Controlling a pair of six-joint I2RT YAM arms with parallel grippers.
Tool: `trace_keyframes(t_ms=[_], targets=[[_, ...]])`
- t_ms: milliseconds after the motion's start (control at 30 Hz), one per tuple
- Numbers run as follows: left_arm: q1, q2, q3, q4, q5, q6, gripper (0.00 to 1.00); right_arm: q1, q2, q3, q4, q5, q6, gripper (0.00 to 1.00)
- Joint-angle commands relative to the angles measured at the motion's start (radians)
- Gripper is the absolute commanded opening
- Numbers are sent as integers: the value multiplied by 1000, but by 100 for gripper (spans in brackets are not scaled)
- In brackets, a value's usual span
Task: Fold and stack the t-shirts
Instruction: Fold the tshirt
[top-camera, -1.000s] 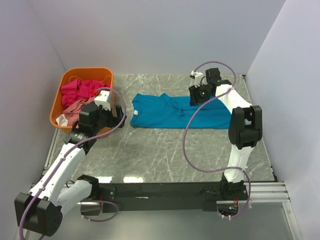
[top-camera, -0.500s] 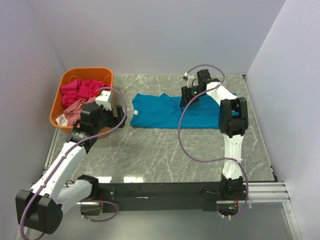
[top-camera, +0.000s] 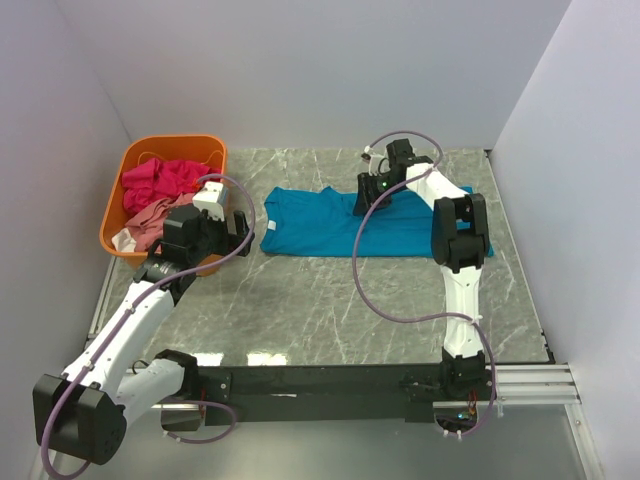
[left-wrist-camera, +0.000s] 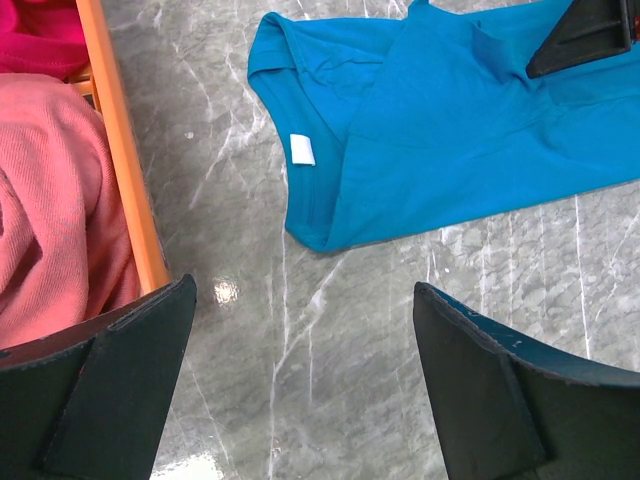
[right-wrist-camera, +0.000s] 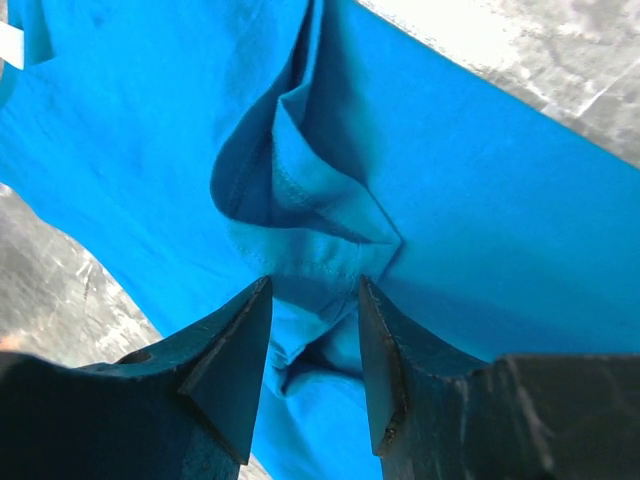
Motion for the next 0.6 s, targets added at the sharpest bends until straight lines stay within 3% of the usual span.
trace_keyframes(t_ms=[0,267,433,567], targets=[[2,-12,39,16,-4,12,95,6,9,54,-14,-2,34,47],[2,-18,36,16,-5,12,95,6,-4,34,0,95,73,47],[2,-12,41,15,-3,12,95,8,6,35,-5,59,77,46],[2,-12,39,15,-7,13,95,9,19,48,-13,44,79,40]])
